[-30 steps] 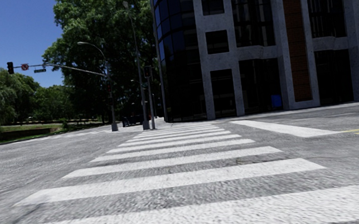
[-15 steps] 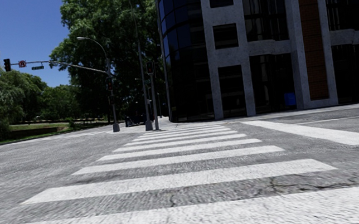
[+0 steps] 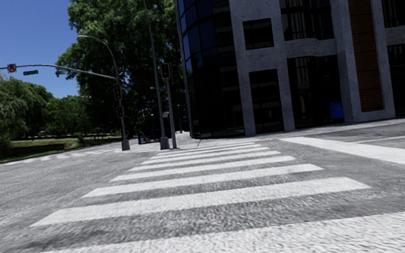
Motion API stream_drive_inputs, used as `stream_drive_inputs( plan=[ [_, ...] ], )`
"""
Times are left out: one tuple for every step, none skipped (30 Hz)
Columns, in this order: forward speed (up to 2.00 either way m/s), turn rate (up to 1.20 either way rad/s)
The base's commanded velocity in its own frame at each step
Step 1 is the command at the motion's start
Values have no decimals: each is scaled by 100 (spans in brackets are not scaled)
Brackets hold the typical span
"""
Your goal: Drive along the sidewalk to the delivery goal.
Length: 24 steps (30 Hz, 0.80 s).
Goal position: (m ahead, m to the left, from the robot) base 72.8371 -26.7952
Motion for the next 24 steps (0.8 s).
stream_drive_inputs(
  plan=[
    [200,0],
    [200,0],
    [200,0],
    [200,0],
    [200,0],
    [200,0],
    [200,0],
    [200,0],
    [200,0],
    [200,0],
    [200,0],
    [200,0],
    [200,0],
    [200,0],
    [200,0],
    [200,0],
    [200,0],
    [200,0],
    [200,0],
    [200,0],
    [200,0],
    [200,0],
    [200,0],
    [200,0]
  ],
)
